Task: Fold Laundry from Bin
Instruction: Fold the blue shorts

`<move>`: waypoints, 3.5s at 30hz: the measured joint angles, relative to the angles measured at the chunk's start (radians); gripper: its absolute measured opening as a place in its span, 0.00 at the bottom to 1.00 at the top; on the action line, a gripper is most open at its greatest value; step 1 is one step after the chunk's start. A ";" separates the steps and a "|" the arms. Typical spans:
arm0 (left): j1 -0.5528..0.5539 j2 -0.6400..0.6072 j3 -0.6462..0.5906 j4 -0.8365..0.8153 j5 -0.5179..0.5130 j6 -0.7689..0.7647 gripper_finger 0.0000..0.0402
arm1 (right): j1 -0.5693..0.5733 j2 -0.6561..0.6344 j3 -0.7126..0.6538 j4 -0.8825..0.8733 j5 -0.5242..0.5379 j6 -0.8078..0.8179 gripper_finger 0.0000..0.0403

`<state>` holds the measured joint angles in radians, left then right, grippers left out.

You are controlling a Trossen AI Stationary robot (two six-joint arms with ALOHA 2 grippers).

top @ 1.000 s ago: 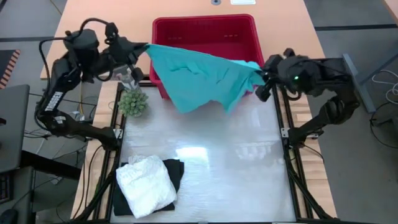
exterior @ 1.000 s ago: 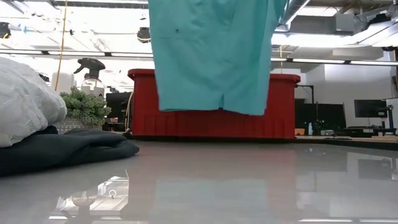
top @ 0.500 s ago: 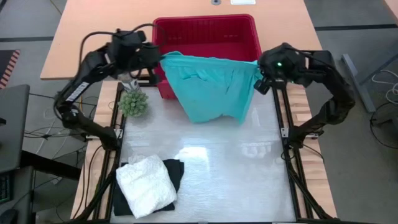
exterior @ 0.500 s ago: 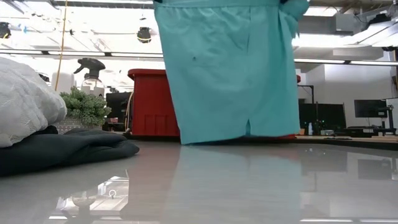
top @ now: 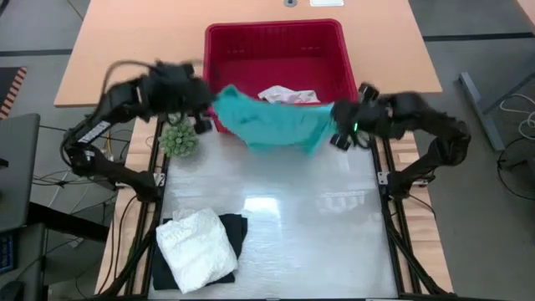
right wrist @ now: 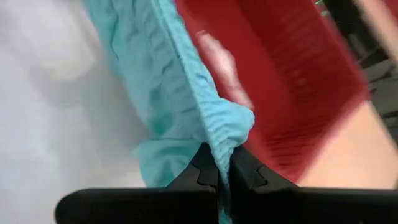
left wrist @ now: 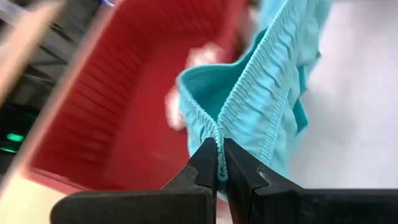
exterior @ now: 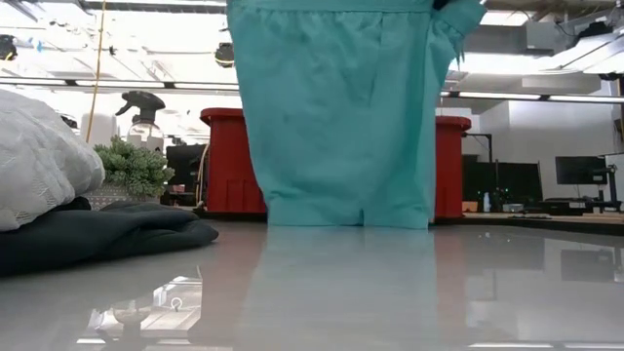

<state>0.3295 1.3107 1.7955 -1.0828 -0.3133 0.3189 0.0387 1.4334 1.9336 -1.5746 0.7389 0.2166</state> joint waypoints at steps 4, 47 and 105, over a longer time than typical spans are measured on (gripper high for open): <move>-0.146 -0.086 -0.228 0.018 -0.038 -0.125 0.00 | 0.158 0.009 -0.127 0.006 -0.061 0.211 0.08; -0.044 -0.154 -0.837 0.501 0.039 -0.286 0.00 | -0.060 0.217 -0.371 0.157 -0.403 0.191 0.08; 0.074 -0.305 -0.559 0.203 0.086 -0.350 0.63 | 0.081 0.391 -0.440 0.844 -0.386 -0.349 0.62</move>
<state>0.4030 1.0055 1.2369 -0.8802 -0.2271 -0.0313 0.1192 1.8243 1.4939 -0.7310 0.3531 -0.1325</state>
